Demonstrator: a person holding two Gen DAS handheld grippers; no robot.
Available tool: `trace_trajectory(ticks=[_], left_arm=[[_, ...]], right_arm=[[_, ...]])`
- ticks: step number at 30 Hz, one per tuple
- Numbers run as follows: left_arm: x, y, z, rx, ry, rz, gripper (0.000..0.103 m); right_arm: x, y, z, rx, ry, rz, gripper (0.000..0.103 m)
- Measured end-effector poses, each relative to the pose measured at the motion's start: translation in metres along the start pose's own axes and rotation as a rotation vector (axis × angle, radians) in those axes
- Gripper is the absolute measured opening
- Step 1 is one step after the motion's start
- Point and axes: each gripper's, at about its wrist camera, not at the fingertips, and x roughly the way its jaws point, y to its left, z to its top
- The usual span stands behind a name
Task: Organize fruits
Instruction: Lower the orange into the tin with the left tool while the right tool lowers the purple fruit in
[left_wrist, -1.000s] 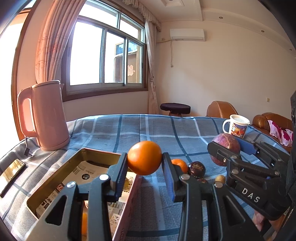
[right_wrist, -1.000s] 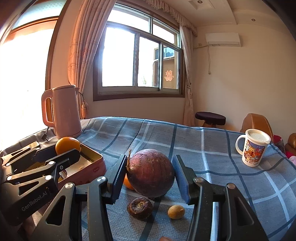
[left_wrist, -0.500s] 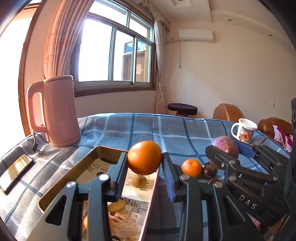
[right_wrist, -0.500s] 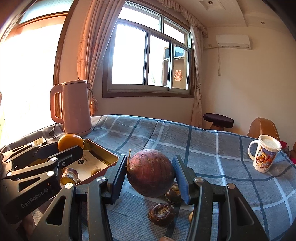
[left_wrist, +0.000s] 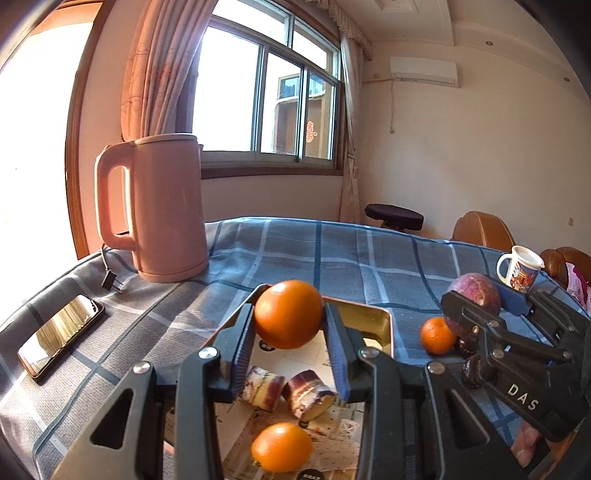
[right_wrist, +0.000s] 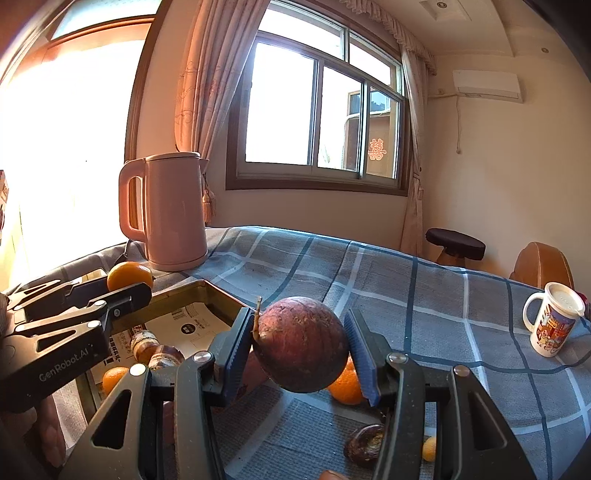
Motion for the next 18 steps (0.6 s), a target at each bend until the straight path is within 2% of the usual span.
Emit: trace_trajectory(ticks=[9, 18], left_arm=[[0.006, 0.031, -0.004, -0.032, 0.049, 0.046, 0.039], [0.01, 0.041, -0.005, -0.045, 0.082, 0.048, 0.039]], right_arm=[[0.013, 0.023, 0.002, -0.027, 0.011, 0.04, 0.052], [0.025, 0.042, 0.004, -0.049, 0.023, 0.072, 0.052]])
